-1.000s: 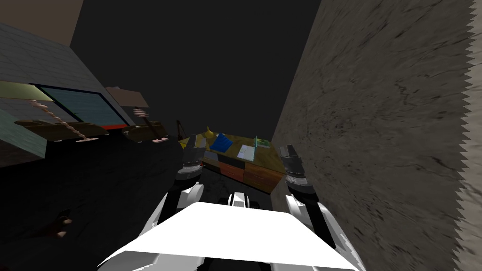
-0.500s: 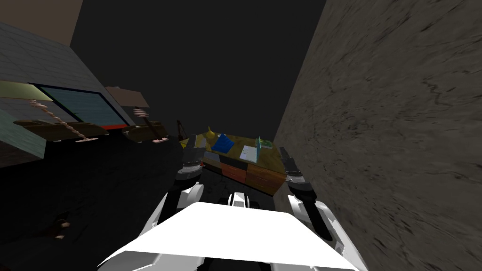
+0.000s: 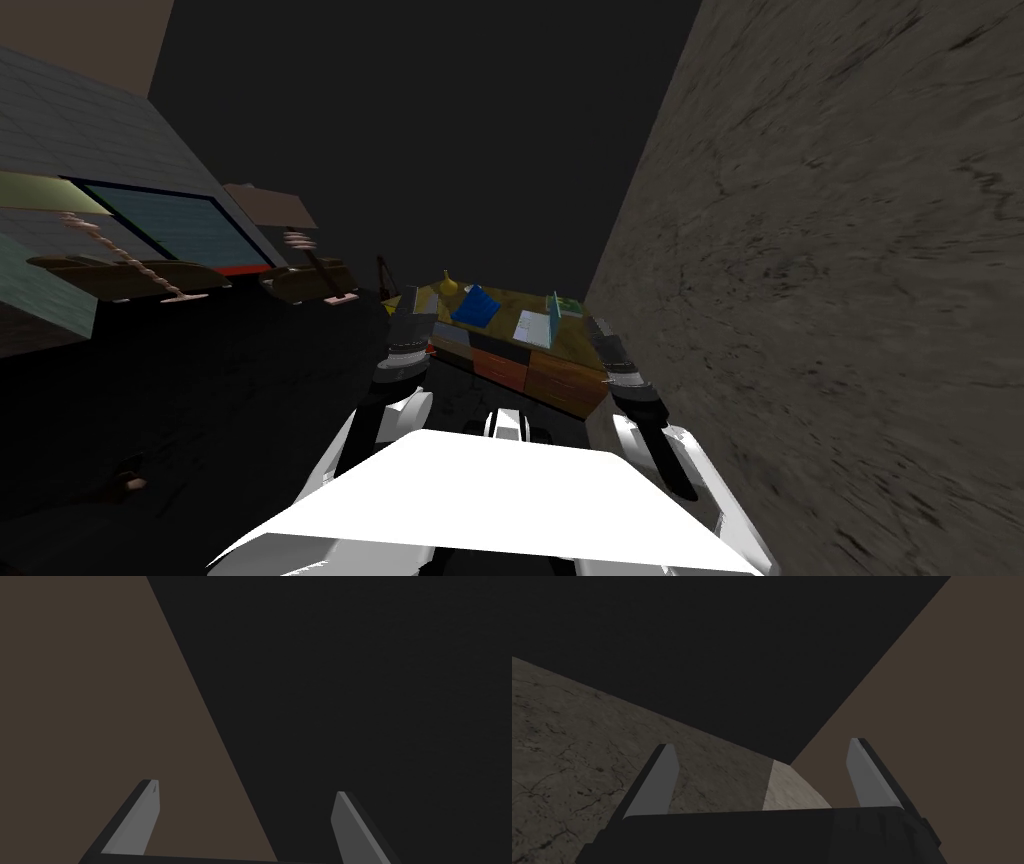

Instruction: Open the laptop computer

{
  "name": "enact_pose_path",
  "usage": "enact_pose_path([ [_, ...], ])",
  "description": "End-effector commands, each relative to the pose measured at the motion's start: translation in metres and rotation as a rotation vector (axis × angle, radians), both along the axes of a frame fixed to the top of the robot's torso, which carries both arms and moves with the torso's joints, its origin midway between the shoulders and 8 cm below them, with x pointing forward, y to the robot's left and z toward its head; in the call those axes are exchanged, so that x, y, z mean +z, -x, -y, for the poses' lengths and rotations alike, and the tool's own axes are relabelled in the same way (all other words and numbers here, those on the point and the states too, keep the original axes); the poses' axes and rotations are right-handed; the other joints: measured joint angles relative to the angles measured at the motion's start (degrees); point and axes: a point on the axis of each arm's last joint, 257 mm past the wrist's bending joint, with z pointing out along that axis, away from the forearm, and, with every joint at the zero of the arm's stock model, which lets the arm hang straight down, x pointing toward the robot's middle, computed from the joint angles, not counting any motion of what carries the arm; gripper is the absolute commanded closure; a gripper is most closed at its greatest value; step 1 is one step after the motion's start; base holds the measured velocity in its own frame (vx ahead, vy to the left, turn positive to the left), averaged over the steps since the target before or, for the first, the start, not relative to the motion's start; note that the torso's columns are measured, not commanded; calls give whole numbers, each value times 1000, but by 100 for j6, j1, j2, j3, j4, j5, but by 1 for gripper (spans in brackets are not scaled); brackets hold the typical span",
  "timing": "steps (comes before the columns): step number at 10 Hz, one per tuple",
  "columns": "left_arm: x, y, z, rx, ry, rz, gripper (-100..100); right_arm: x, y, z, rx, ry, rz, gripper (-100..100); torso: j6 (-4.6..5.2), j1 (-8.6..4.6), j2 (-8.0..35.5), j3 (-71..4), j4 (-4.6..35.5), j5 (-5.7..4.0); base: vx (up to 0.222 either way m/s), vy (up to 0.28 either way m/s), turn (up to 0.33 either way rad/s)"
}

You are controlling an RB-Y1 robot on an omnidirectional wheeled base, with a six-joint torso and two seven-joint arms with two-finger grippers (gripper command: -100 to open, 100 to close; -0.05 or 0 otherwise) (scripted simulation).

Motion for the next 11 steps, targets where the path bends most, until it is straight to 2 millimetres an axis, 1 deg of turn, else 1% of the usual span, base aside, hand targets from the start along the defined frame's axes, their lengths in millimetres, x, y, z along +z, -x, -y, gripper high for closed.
enact_pose_path([
  [1,0,0,0,0,0,0,0,-17,-12,9,-89,132,-28,-100,0,0,2,2,1,-1,21,78,2],
  [2,0,0,0,0,0,0,0,-17,-12,9,-93,139,-26,-100,0,-2,4,3,1,-1,17,50,-1],
  [4,0,0,0,0,0,0,0,-34,-21,20,-169,259,-57,-100,0,-7,-1,1,0,-4,34,68,2],
  [5,0,0,0,0,0,0,0,-34,-21,20,-175,269,-55,-100,0,3,-6,-3,-2,-1,27,57,-1],
  [7,0,0,0,0,0,0,0,-53,-31,32,-248,394,-89,-100,0,-6,2,2,1,-3,32,66,3],
  [8,0,0,0,0,0,0,0,-53,-31,32,-255,405,-87,-100,0,3,-2,0,0,-1,29,65,-3],
  [10,0,0,0,0,0,0,0,-72,-40,47,-323,532,-124,-100,0,-5,3,2,1,-3,25,68,3],
  [11,0,0,0,0,0,0,0,-72,-40,47,-330,546,-121,-100,0,0,2,2,1,-1,26,60,-3],
])
